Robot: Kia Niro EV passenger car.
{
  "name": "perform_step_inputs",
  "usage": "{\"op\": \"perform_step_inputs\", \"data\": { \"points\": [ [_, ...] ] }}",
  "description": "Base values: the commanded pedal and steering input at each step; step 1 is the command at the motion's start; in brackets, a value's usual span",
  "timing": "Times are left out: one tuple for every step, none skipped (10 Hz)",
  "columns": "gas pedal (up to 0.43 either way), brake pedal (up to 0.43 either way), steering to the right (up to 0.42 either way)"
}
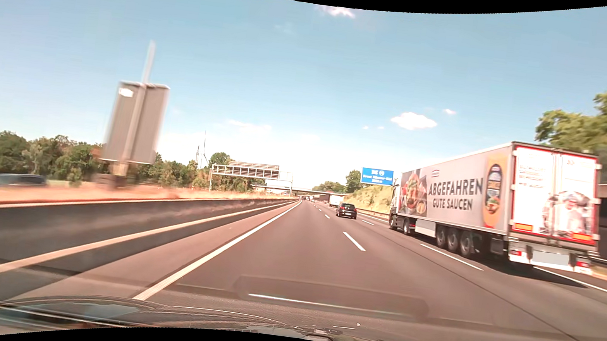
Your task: Follow the waypoints while adhering to traffic rules and regulations
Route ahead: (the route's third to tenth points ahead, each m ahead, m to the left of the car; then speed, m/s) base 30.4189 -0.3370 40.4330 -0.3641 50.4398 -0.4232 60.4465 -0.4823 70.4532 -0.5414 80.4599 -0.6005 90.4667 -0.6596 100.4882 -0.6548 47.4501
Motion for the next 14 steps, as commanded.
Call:
{"op": "perform_step_inputs", "data": {
  "points": [
    [0.752, 0.0, -0.004],
    [0.752, 0.0, -0.004],
    [0.752, 0.0, -0.004],
    [0.74, 0.0, -0.004],
    [0.74, 0.0, -0.005],
    [0.74, 0.0, -0.005],
    [0.74, 0.0, -0.005],
    [0.74, 0.0, -0.005],
    [0.74, 0.0, -0.005],
    [0.74, 0.0, -0.005],
    [0.74, 0.0, -0.005],
    [0.74, 0.0, -0.005],
    [0.74, 0.0, -0.005],
    [0.74, 0.0, -0.005]
  ]
}}
